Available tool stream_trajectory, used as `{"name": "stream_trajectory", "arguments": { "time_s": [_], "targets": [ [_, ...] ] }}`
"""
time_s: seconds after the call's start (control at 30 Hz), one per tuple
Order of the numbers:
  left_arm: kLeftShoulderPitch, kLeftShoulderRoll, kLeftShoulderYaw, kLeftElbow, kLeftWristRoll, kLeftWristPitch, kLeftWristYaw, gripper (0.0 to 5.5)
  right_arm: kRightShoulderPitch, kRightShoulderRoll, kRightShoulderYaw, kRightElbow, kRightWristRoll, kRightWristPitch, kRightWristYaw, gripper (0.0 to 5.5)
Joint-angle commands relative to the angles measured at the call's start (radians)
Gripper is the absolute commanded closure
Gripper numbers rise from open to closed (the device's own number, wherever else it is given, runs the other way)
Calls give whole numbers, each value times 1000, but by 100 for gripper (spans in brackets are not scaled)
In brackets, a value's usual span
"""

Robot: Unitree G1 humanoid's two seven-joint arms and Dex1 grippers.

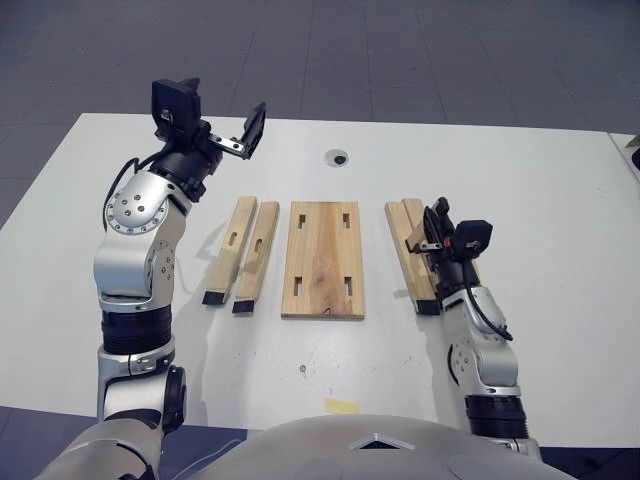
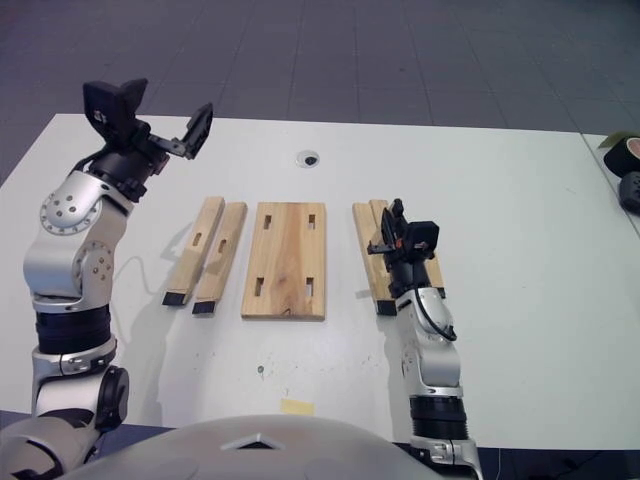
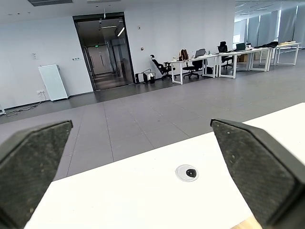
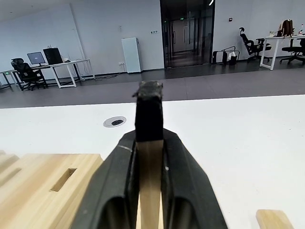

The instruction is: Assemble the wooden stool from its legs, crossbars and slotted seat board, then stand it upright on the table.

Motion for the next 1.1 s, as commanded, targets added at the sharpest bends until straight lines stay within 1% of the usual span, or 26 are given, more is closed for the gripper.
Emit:
{"name": "stream_trajectory", "arguments": {
  "time_s": [0.03,0.07,0.17,0.23,0.3,0.37,0.4,0.5,0.67,0.8,0.9,0.93,0.97,1.1],
  "targets": [
    [-10,9,-5,2,13,-10,-8,10,-22,-16,1,8,-28,-6,11,509],
    [-13,10,-3,5,16,-13,-9,10,-33,-19,-1,-4,-28,-5,14,472],
    [-21,11,4,13,18,-20,-9,10,-66,-24,-15,-37,-28,4,7,444],
    [-19,8,7,13,17,-23,-6,10,-87,-25,-21,-56,-22,14,3,404],
    [-15,3,7,9,17,-25,-3,10,-115,-28,-28,-79,-20,30,-3,379],
    [-12,-2,5,7,18,-28,-2,10,-146,-31,-38,-116,-7,63,-11,339],
    [-13,-3,3,6,19,-29,-2,10,-168,-31,-45,-141,8,91,-16,330],
    [-15,-8,3,4,19,-32,1,10,-271,-53,-67,-222,37,186,-38,286],
    [-14,-17,3,-1,21,-36,12,10,-509,-112,-134,-282,99,313,-61,209],
    [-12,-19,1,0,21,-40,16,10,-615,-142,-135,-311,124,396,-60,150],
    [-12,-22,-5,-3,21,-38,18,10,-637,-135,-107,-342,140,456,-58,103],
    [-11,-23,-6,-3,21,-38,19,10,-634,-130,-90,-350,141,473,-56,99],
    [-11,-23,-7,-2,21,-38,19,10,-628,-123,-74,-354,141,483,-53,77],
    [-4,-22,-5,-1,23,-38,18,10,-546,-111,-37,-310,113,463,-33,20]
  ]
}}
